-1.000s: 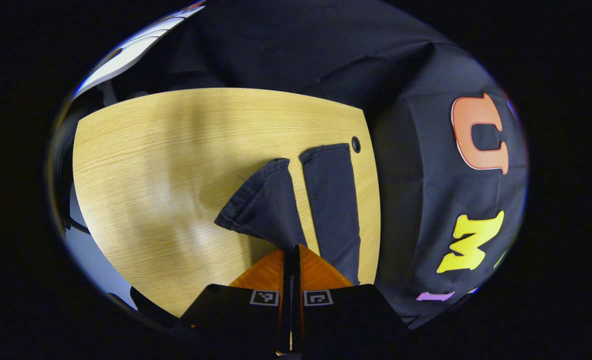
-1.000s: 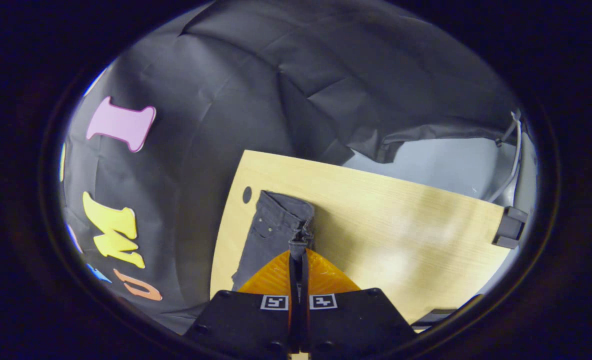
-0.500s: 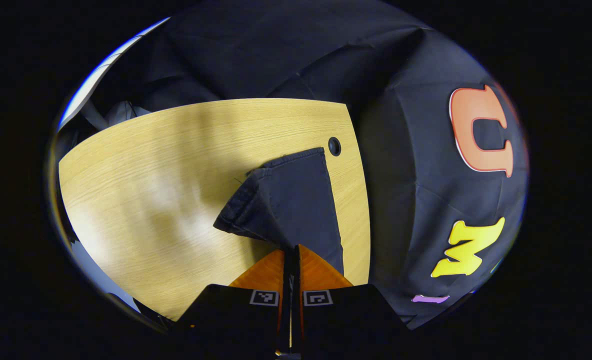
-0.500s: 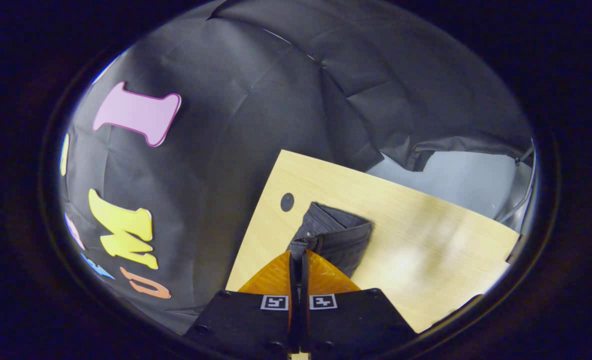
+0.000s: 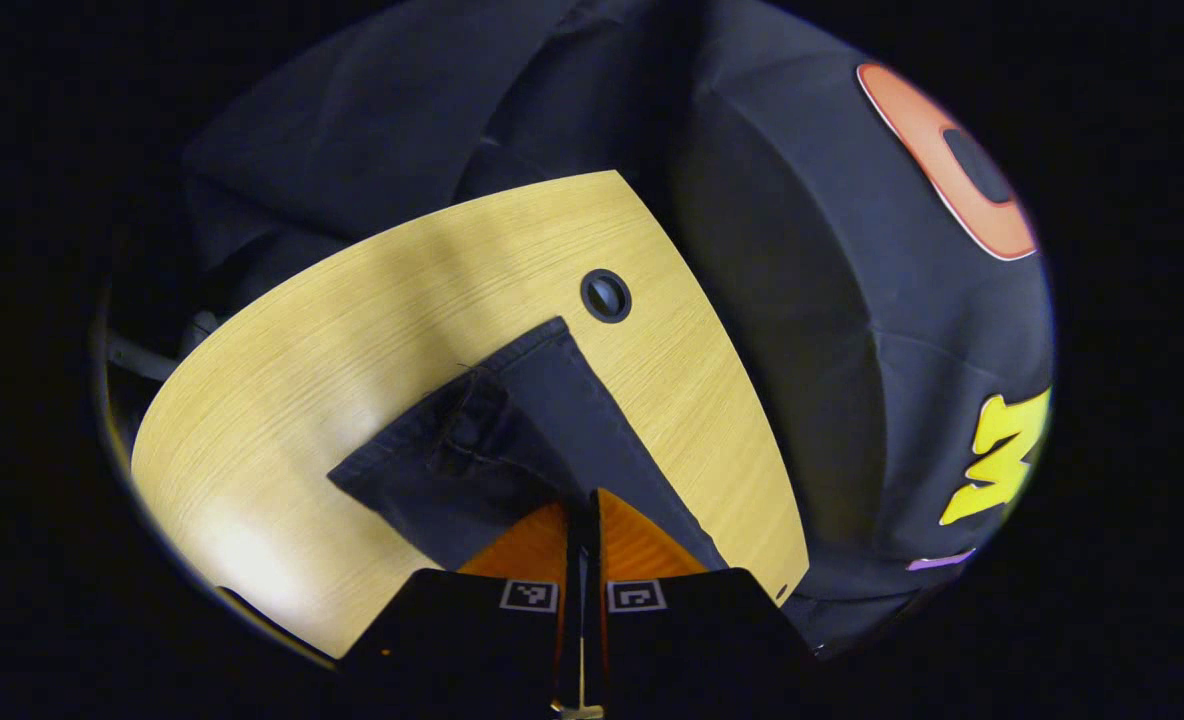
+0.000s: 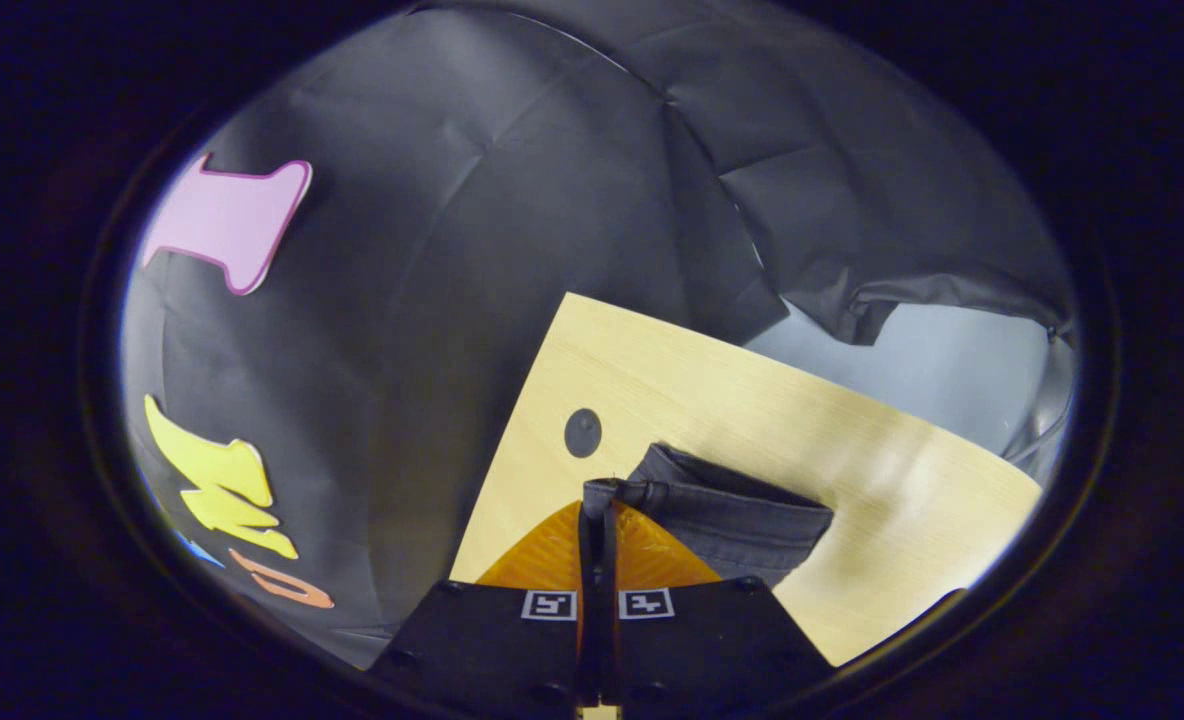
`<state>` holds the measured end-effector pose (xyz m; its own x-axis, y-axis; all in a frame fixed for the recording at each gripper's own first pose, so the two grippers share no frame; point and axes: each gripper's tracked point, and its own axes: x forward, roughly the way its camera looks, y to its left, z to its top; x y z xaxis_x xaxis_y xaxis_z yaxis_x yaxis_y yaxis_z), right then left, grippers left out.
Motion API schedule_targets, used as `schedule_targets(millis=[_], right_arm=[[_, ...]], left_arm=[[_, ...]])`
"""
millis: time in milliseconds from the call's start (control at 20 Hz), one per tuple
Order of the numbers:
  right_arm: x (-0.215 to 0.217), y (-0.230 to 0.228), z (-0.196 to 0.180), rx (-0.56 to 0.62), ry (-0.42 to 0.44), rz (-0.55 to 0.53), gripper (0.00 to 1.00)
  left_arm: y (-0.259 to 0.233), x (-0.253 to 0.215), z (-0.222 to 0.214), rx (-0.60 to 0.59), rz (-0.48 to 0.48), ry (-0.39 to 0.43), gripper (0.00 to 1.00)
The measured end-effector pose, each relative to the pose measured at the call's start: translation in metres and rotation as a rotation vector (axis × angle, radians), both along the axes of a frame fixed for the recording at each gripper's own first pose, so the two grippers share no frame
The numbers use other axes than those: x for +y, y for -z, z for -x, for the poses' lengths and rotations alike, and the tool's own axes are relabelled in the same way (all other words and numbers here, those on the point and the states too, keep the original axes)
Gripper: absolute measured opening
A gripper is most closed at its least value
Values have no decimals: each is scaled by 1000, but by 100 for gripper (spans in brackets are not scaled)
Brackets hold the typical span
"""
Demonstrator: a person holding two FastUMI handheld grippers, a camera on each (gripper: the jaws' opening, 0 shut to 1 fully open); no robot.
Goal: Grasp the waist and the cuffs of the jeans and fold them to make the two legs overlap; first hold the waist and fold one-third of the jeans toward the cuffs, then hold the cuffs and fold the remaining one-third in the same direction to finish folding.
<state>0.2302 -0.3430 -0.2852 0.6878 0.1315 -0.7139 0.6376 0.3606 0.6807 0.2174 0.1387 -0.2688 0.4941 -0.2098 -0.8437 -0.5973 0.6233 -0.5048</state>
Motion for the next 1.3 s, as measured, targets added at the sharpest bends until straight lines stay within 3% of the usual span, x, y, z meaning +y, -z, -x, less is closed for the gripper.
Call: schedule_targets(millis=[300, 450, 500, 550, 600, 650, 700, 800, 950, 1000, 1050, 1200, 1300], right_arm=[[-2, 38, -21, 36, 9, 7, 0], [-2, 50, -29, 64, 26, 26, 1], [1, 52, -30, 67, 24, 32, 0], [0, 52, -31, 71, 18, 44, 0], [1, 51, -30, 72, 11, 53, 10], [1, 47, -30, 61, 8, 57, 10], [3, 47, -32, 60, 8, 61, 16], [8, 36, -31, 40, 9, 50, 27], [11, 25, -19, 32, -21, 97, 35], [11, 22, -14, 32, -36, 128, 45], [11, 13, -12, 2, -56, 158, 35], [17, -16, 16, -28, -159, 336, 96], [26, -35, 39, -65, -225, 442, 96]], left_arm=[[26, -2, -34, 10, -50, 70, 5], [41, 11, -33, 59, -96, 52, 17], [39, 14, -36, 55, -105, 48, 13], [35, 14, -38, 45, -102, 55, 24], [28, 13, -40, 37, -96, 60, 46], [21, 14, -42, 27, -100, 58, 67], [13, 14, -44, 19, -105, 55, 91], [-3, 12, -45, 19, -117, 54, 100], [-28, 2, -40, -40, -128, 72, 100], [-34, 0, -48, -66, -149, 88, 100], [-45, -2, -46, -97, -177, 116, 100], [-92, -17, -27, -225, -313, 249, 99], [-120, -29, -13, -317, -421, 320, 99]])
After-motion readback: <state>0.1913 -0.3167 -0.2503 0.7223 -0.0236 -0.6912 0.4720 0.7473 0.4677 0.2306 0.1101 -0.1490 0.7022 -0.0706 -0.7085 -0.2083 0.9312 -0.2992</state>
